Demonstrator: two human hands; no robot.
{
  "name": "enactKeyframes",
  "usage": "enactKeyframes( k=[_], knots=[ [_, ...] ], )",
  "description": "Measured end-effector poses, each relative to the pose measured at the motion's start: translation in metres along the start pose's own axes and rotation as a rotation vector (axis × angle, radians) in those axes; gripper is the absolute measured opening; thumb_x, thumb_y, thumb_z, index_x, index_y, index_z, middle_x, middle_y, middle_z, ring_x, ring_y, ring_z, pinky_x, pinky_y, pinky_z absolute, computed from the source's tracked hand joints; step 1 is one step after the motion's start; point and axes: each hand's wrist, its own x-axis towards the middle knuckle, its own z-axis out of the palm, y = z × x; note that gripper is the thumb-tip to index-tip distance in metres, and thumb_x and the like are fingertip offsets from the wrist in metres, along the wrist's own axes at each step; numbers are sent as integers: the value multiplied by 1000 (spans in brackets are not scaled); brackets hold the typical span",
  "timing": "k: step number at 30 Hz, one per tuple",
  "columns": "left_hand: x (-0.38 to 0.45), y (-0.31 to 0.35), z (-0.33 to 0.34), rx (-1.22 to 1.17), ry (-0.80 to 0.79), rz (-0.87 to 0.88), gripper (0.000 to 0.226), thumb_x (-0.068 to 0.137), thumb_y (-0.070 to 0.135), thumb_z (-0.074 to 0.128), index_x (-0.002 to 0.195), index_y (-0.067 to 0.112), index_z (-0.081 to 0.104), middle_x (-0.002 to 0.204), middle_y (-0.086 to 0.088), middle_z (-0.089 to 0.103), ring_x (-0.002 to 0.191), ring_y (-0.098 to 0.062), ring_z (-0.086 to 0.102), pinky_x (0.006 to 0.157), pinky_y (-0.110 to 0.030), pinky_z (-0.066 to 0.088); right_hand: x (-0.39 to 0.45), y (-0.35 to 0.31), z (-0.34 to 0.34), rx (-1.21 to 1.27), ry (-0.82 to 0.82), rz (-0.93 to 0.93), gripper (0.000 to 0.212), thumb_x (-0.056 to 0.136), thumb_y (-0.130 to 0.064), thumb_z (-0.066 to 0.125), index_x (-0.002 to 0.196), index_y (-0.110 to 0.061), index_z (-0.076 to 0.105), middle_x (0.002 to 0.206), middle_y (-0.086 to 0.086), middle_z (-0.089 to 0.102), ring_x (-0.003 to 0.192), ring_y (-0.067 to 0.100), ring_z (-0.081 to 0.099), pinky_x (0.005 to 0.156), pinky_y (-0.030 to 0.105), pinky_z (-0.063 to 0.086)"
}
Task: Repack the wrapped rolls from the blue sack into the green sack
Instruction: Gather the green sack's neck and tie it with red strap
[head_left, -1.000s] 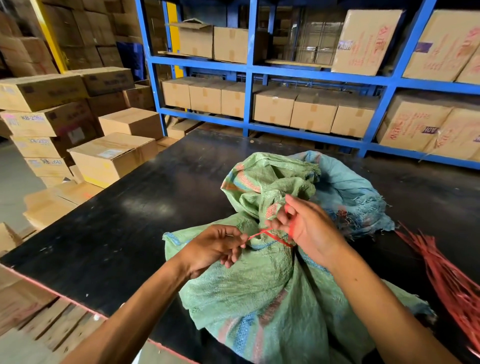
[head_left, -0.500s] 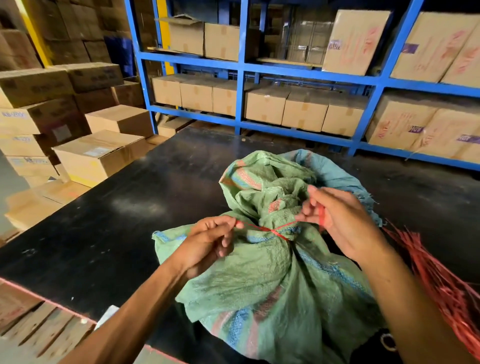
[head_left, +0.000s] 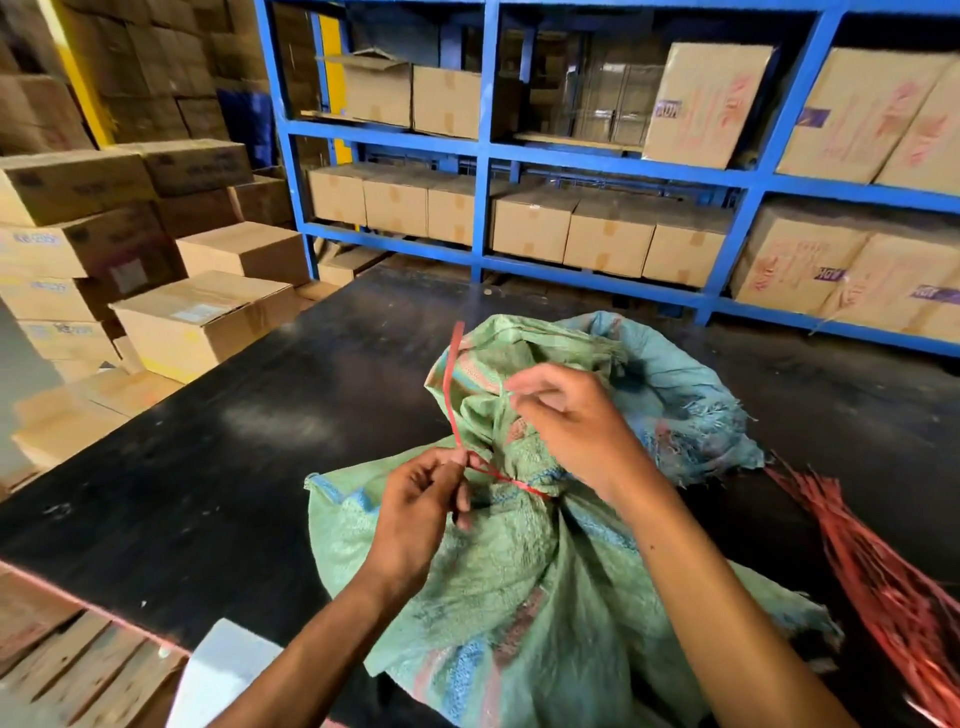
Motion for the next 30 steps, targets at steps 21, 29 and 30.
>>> enactKeyframes(
  k=[21,29,30],
  knots=[
    [7,3,-13,-147,-392,-624,19,88,10,53,78,-2,64,45,2,42,37,-6,35,37,-15,31,-32,84,44,-345,17,-289,24,80,-24,62,101,-20,74,140,1,49,130,17,39,108,44,32],
    [25,-4,-34,84,-182,-499,20,91,0,54,76,-4,66,45,-1,46,33,-8,36,33,-16,29,-43,94,11,-62,103,-162,9,86,-12,66,89,-13,75,132,-8,50,120,-8,43,97,4,30],
    [27,-7,-39,152,-153,-489,22,92,2,55,73,-4,64,43,0,44,32,-8,35,33,-16,29,-45,100,5,-25,133,-123,9,86,-9,67,86,-13,75,130,-7,51,116,-8,46,95,6,33]
  ],
)
